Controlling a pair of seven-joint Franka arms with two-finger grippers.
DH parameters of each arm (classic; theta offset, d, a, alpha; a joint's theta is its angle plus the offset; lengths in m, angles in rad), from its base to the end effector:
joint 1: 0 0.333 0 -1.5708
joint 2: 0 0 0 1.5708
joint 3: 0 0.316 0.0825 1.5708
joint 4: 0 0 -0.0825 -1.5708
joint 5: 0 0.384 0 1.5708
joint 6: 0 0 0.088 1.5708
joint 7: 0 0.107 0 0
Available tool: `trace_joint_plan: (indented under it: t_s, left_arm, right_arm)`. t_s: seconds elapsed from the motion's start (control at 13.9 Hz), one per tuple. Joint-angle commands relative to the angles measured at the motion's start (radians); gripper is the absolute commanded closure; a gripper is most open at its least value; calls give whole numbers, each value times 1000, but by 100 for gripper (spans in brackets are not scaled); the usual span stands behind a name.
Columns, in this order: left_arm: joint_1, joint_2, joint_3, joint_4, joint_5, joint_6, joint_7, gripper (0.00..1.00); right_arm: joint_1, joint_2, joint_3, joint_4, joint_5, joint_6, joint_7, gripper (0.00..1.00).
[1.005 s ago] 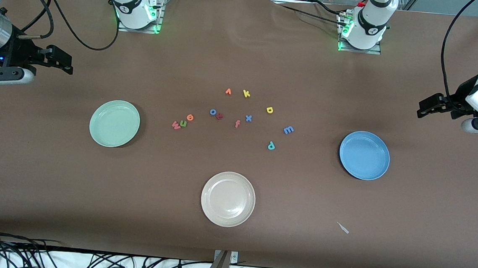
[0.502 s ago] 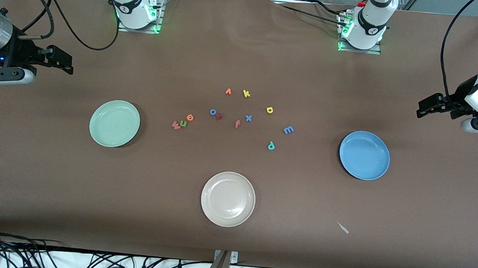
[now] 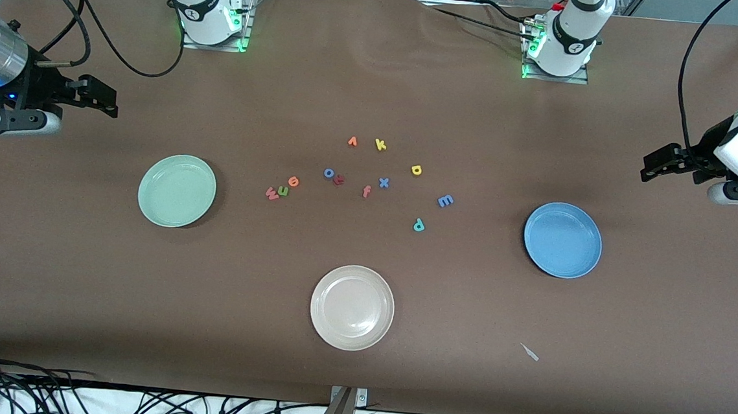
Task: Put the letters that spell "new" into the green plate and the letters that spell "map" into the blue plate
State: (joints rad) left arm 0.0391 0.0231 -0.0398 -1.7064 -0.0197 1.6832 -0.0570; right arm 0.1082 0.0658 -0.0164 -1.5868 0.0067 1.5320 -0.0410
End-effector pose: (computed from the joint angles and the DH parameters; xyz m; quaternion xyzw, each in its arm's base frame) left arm 0.5649 -0.0021 0.5569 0.9992 0.0295 -0.0234 0.0095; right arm 0.5646 0.0530 0.5769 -0.9960 -0.0661 0.0603 0.0013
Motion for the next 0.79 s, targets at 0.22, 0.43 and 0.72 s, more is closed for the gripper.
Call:
trace_joint_plan:
  t_s: [0.22, 0.43, 0.72]
  left_arm:
    - [-27, 90, 1, 43, -11, 16, 0, 0]
    - [-94, 130, 0, 37, -16, 13, -7, 0]
    - [-286, 211, -3, 31, -17, 27, -229, 0]
  right_arm:
    - [-1, -37, 56, -142, 9, 144, 26, 0]
    - [-1, -37, 110, -220, 9, 255, 113, 0]
    - [1, -29, 173, -317, 9, 393, 238, 0]
